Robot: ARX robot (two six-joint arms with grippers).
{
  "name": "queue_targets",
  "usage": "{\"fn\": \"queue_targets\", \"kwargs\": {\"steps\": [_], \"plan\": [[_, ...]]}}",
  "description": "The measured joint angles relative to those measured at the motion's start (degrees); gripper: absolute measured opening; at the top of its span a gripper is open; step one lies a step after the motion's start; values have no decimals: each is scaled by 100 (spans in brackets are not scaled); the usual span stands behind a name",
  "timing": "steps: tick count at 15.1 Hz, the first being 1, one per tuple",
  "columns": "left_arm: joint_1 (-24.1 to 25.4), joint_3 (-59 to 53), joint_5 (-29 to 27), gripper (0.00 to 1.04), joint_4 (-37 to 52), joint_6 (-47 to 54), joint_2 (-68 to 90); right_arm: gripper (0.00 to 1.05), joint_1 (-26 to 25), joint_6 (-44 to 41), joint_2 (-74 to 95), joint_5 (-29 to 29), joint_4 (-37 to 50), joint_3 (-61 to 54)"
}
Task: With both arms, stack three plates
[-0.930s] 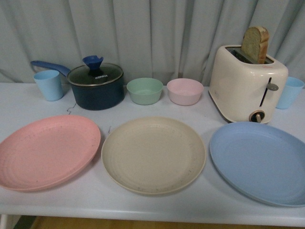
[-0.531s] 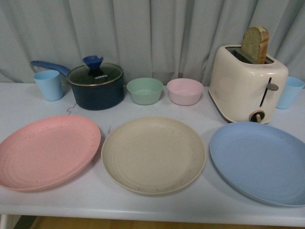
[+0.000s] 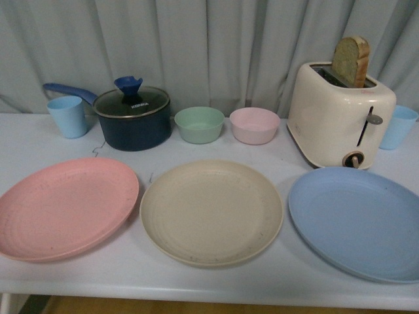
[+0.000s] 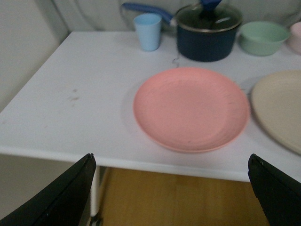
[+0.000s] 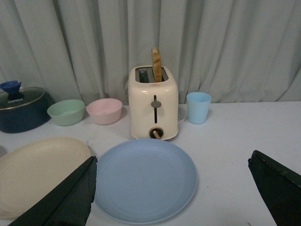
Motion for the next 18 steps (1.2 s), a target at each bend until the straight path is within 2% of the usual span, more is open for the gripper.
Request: {"fn": "queue_targets", "kwargs": {"steps": [7,8,10,11,12,13,18], "plan": [[632,459,365,98,745,234,1268,98,0,2,0,2,-13,0],[769,688,452,98,1029,387,1843,98,2,2,0,2,-9,0],[1032,1394,907,98,1228,586,3362,98,2,2,0,2,-11,0],[1005,2264,909,98,1001,767,4826,98,2,0,0,2,-9,0],[903,3731,1331,98,798,1034,7178,98,2,2,0,2,-9,0],[960,4262,1480,98,568,1156,8035,98,2,2,0,2,-7,0],[1443,5978,2070,98,-74,1469,9954,98,2,2,0,2,-7,0]]}}
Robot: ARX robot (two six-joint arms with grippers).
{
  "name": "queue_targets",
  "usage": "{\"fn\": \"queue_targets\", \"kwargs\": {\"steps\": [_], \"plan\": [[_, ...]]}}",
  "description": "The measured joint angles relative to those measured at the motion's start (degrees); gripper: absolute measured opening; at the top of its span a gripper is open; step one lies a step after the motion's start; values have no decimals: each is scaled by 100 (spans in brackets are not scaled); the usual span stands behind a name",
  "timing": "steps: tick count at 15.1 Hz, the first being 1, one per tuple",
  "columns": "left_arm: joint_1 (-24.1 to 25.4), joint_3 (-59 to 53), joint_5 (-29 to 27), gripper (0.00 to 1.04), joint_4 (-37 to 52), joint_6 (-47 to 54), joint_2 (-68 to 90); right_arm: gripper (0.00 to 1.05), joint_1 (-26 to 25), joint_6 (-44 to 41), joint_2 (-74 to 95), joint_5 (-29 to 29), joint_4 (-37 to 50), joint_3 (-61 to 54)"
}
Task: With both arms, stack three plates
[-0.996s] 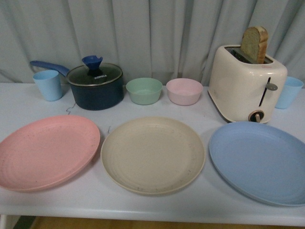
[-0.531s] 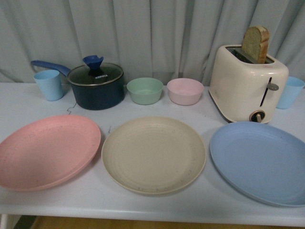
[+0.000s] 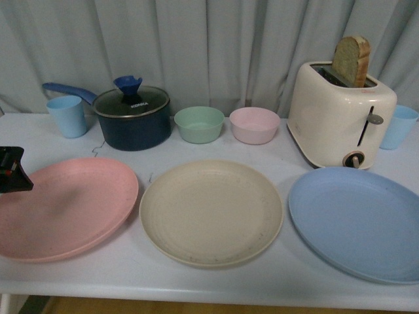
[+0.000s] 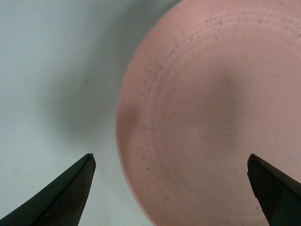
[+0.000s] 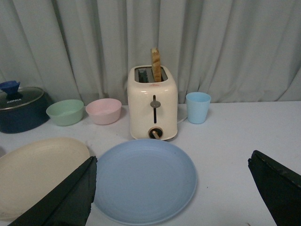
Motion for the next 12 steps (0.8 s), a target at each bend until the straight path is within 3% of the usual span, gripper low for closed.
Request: {"fn": "queue_targets", "kwargs": {"steps": [6,7,12], "plan": [[186,844,81,98,-203,223,968,98,0,0,0,0,0,0],[210,925,96,93,-190,262,1049,98,0,0,0,0,-2,0],[271,1088,129,45,-280,378,1329,98,0,0,0,0,0,0]]}}
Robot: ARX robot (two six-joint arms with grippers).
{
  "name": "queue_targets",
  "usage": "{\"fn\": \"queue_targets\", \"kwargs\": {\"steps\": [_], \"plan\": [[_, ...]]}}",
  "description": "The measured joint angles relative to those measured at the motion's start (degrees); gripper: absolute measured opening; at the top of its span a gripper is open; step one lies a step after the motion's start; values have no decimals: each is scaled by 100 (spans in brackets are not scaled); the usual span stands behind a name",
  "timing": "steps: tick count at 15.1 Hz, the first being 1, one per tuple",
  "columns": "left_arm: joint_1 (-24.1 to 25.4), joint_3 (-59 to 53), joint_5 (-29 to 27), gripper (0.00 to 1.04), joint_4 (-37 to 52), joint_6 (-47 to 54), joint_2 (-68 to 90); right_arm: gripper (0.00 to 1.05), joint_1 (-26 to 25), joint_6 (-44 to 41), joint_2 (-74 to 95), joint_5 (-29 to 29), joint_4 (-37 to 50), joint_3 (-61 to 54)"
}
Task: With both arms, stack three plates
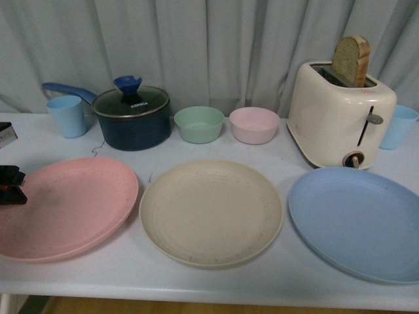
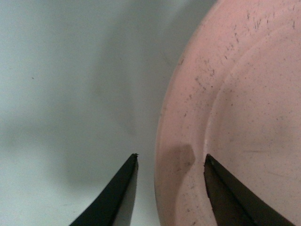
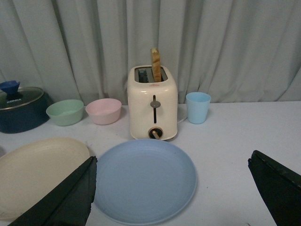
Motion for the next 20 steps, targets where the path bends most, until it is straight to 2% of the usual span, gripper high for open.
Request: {"fn": "queue_targets", "kwargs": {"steps": [3,5,11,15,18,20], "plan": [[39,74,74,16,-28,0,52,98,0,0,0,0,-2,0],[83,114,273,4,9,-42,20,98,0,0,0,0,-2,0],[140,-144,229,3,52,-173,-474,98,0,0,0,0,0,0],[114,-916,-306,3,199,-232,-1808,98,0,0,0,0,0,0],[-306,-1303,-319,3,160,-321,-2846,98,0,0,0,0,-2,0],[-785,-1403,-326,3,120,-509,-3399,98,0,0,0,0,0,0]]}}
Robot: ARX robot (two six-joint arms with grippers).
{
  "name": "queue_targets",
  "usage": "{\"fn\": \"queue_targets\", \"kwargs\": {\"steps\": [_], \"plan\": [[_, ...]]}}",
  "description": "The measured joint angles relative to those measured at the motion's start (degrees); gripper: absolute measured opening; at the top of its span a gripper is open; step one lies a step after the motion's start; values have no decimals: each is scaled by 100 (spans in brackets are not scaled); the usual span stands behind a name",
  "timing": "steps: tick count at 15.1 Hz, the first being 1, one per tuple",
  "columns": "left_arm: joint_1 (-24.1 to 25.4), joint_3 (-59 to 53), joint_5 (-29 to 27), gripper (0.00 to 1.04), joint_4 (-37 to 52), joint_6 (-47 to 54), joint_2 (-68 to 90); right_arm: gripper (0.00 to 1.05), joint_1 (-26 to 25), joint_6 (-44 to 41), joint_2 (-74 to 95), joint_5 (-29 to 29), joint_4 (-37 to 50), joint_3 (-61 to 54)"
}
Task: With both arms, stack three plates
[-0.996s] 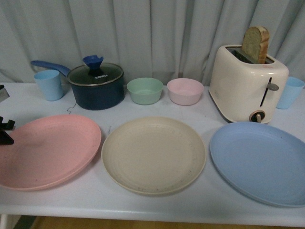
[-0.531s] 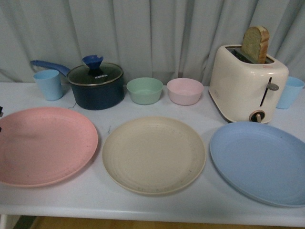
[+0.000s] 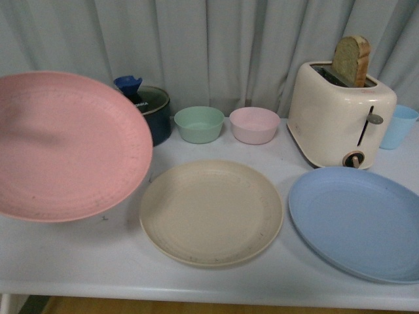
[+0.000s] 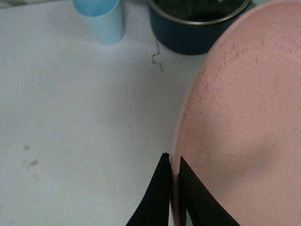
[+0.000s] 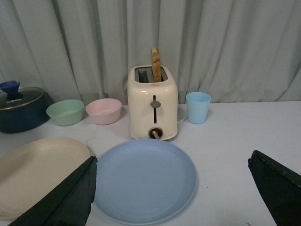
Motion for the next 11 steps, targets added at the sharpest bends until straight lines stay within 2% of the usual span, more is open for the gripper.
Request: {"fn": "queue_targets", "kwargs": {"steps": [6,8,11], "plan": [[-1620,46,-179,3,363,-1040,350,98,0,-2,0,0,-2,0],[-1864,184,-229,3,411,-1316,815,98,0,0,0,0,0,0],[-1928,463,-299,3,455,-1617,1515,98,0,0,0,0,0,0]]}}
